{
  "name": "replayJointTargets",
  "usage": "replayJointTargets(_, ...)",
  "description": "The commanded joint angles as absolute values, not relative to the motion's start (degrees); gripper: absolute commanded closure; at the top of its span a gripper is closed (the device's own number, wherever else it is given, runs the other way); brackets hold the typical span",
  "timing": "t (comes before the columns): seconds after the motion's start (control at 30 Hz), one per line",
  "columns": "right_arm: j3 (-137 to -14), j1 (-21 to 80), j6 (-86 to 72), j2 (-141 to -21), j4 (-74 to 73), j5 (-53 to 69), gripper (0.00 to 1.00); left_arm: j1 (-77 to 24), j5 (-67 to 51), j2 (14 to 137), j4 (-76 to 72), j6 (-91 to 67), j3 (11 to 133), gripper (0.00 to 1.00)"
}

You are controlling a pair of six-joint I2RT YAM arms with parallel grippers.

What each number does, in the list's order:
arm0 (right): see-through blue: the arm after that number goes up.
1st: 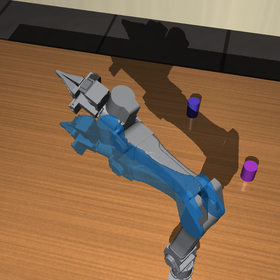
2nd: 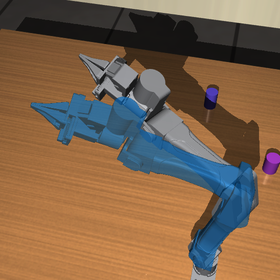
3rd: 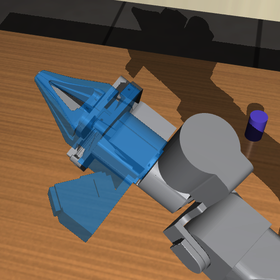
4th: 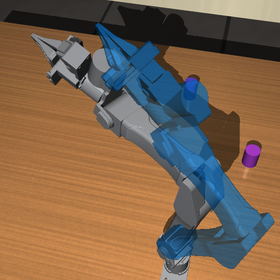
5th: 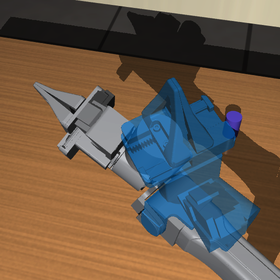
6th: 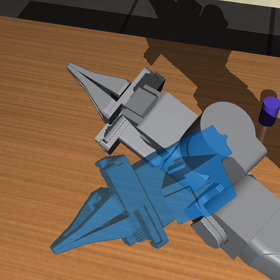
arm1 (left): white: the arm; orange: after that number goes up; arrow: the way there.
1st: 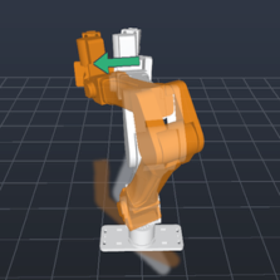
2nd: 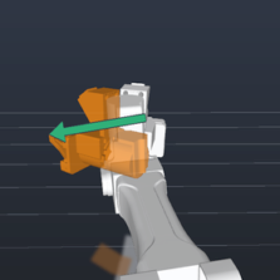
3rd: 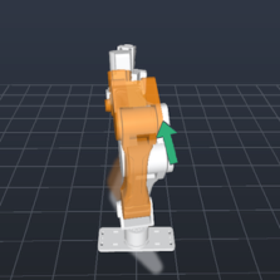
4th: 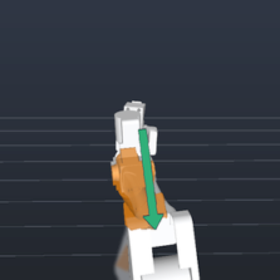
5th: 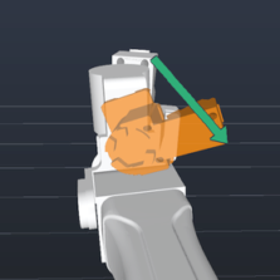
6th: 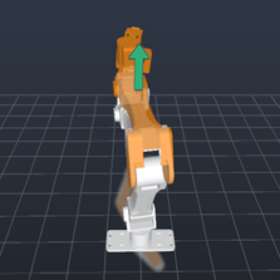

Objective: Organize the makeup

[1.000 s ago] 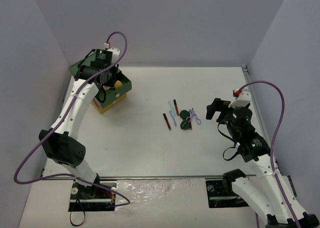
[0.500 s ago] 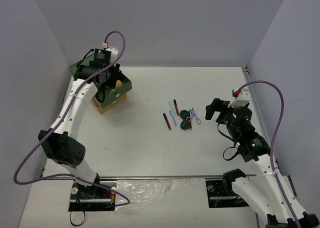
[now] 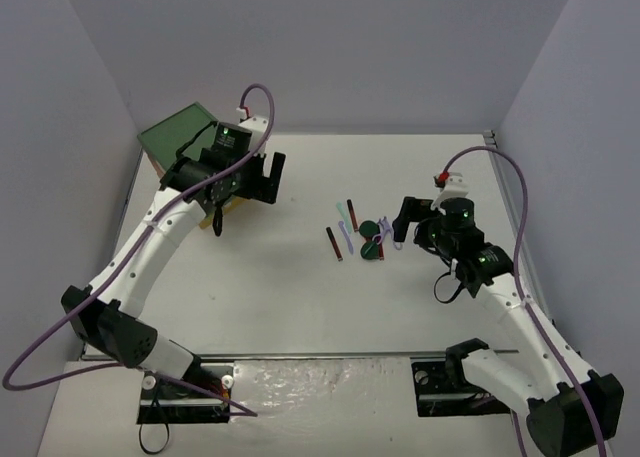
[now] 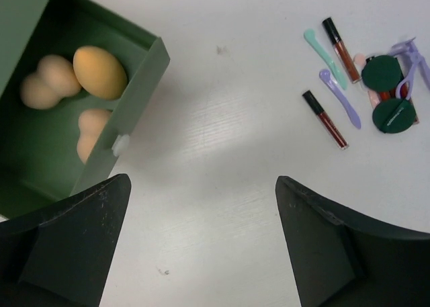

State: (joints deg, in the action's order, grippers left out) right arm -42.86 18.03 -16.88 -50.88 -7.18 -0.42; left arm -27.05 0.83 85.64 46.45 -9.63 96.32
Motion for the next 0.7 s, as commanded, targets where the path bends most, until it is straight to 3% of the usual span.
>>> replayJointTargets(0.0, -45.50, 18.80, -18.78, -59.64, -3.78, 6.66, 0.01, -26.37, 2.40, 78.87, 42.76, -10.94, 91.96, 0.09)
replayJointTargets(0.4, -44.63, 19.85, -19.78, -77.18, 9.00, 12.65, 0.40, -25.94, 3.58, 64.02, 32.20, -11.23, 70.88, 0.06)
replayJointTargets(0.67, -44.22, 20.21, -19.68, -83.53, 13.39, 13.36, 0.55, -25.74, 3.98, 63.16, 31.29, -11.51, 67.78, 0.06)
